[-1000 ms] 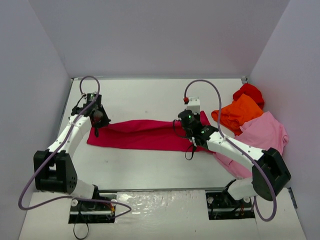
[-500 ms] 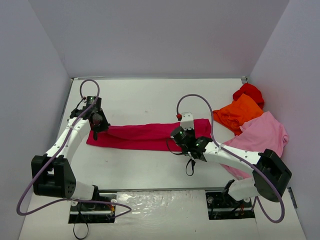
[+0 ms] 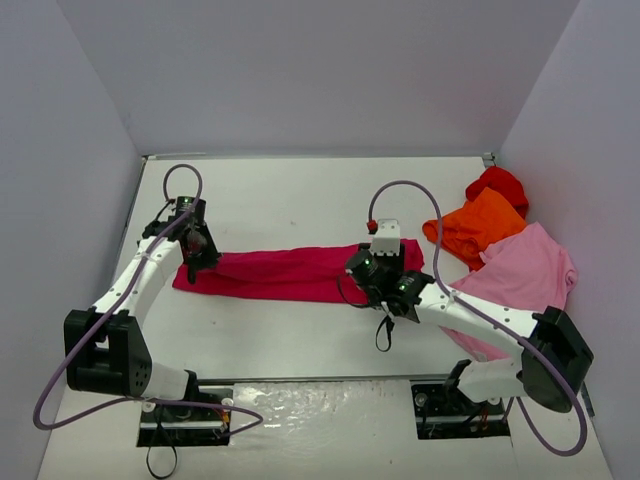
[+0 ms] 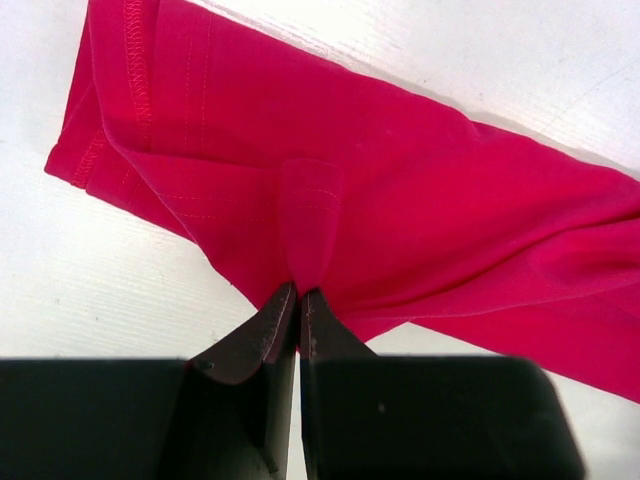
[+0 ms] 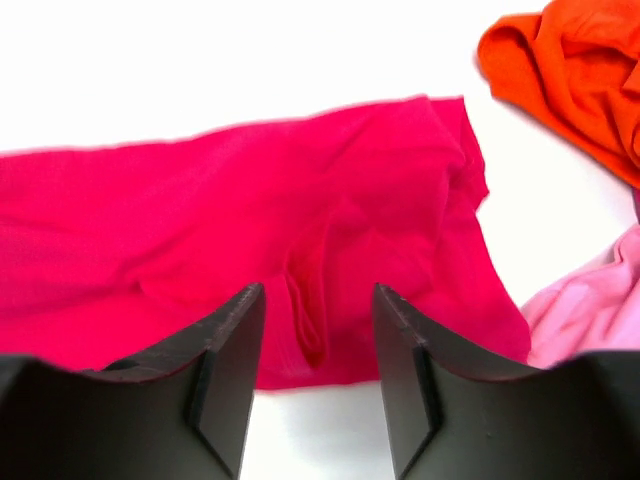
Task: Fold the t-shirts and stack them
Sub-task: Fold the other side of the tshirt into a rectangle
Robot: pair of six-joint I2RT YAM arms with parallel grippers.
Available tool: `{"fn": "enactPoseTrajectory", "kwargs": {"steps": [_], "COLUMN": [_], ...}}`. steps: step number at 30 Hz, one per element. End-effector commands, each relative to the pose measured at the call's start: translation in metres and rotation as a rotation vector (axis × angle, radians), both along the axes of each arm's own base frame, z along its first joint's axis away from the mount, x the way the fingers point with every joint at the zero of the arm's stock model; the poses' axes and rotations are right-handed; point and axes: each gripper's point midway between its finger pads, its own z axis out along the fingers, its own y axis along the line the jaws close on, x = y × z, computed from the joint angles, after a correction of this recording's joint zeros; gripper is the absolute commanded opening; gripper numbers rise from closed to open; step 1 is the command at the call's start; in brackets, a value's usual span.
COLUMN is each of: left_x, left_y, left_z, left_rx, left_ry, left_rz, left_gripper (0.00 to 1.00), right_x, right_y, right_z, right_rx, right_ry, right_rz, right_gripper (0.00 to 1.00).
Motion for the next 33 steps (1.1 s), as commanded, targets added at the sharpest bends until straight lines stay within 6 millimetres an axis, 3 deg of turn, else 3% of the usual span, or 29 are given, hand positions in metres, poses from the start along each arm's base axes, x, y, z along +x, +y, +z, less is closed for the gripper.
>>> {"fn": "enactPoseTrajectory", "kwargs": {"steps": [1, 8, 14, 19, 24, 29, 33], "left_x": [0.005, -0.003, -0.013, -0.023, -0.032, -0.029, -0.025], "left_y": [-0.004, -0.005, 0.000, 0.006, 0.009, 0.004, -0.001], "left_z": [0.018, 0.021, 0.036, 0.050, 0.052, 0.044, 0.041], "left_rx": [0.006, 0.041, 0.089, 0.121, 0.131, 0.112, 0.097], "left_ry": [-0.058, -0.031, -0.038, -0.016, -0.001, 0.018, 0.021], "left_rz": [-0.022, -0.039, -0.052, -0.054, -0.039, -0.048, -0.056], "left_gripper": [0.00, 0.00, 0.00, 0.00, 0.00, 0.00, 0.00], "right_x": [0.039, 0.066, 0.070, 0.067, 0.048, 0.022, 0.001], "right_y": [0.012, 0.050, 0.041, 0.029, 0.008, -0.009, -0.024], "right_z": [0.002, -0.036, -0.059, -0.062, -0.057, -0.049, -0.040], "right_rx": [0.050, 0.086, 0.039, 0.019, -0.027, -0.011, -0.002], "right_ry": [-0.009, 0.095, 0.158, 0.171, 0.199, 0.225, 0.243], "right_rz": [-0.041, 0.041, 0.021, -0.001, -0.048, -0.068, -0.091], "right_gripper": [0.41, 0.43, 0.42, 0.39, 0.15, 0.00, 0.00]}}
